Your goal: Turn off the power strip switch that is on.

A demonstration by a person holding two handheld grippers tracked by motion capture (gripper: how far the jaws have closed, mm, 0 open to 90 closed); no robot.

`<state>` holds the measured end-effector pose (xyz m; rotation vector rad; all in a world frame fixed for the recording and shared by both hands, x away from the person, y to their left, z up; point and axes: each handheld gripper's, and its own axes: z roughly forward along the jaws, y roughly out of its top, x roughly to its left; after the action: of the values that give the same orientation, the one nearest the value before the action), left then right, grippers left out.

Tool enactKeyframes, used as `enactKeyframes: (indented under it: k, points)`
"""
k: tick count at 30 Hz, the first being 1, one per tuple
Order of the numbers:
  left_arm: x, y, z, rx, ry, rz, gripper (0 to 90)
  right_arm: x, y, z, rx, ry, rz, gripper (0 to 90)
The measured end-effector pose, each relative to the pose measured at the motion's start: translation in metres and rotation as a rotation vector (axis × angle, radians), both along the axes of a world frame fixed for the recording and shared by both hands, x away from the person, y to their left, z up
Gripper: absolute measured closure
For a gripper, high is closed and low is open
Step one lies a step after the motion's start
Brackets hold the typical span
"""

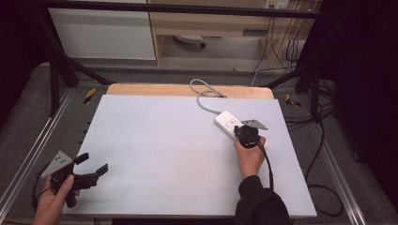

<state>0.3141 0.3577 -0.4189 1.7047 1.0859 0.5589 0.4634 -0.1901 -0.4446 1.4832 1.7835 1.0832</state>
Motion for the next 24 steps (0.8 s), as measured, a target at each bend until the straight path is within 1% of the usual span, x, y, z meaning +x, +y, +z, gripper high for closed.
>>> enactKeyframes:
  k: [5, 8, 19, 24]
  points:
    - [0.0002, 0.0003, 0.0, 0.001, -0.001, 0.0, 5.8, 0.0002, -0.0005, 0.0, 0.005, 0.001, 0.0, 90.0]
    - [0.0001, 0.0003, 0.0, -0.001, 0.0, -0.001, 5.8, 0.0005, -0.001, 0.0002, 0.02, 0.004, 0.002, 90.0]
    - [0.0, 0.0004, 0.0, -0.001, -0.001, -0.001, 5.8, 0.0004, -0.0008, 0.0005, 0.024, 0.005, 0.004, 90.0]
    - [0.0001, 0.0006, 0.0001, 0.0, -0.002, 0.0, 5.8, 0.0, -0.0014, 0.0022, 0.029, -0.001, 0.001, 90.0]
